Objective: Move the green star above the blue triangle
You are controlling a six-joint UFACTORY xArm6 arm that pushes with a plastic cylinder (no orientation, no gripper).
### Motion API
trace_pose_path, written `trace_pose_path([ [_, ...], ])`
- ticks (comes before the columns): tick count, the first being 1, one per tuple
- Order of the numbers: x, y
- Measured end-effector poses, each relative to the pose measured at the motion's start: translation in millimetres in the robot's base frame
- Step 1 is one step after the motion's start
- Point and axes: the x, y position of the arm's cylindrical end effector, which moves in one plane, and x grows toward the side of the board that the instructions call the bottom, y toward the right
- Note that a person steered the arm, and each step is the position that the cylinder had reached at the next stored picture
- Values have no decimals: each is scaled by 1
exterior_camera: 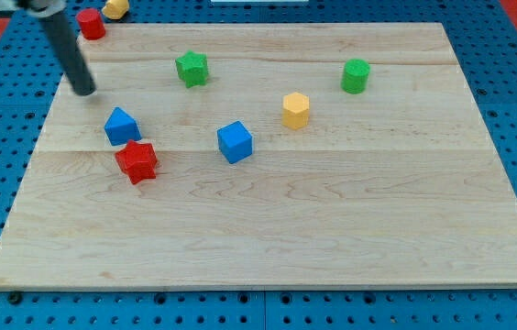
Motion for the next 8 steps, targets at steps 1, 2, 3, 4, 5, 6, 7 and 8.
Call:
trace_pose_path([
  [1,-51,56],
  [2,-96,107],
  [3,-72,135],
  [4,-39,109],
  [5,-7,74],
  [6,-13,92],
  [7,-16,170],
  [8,14,168],
])
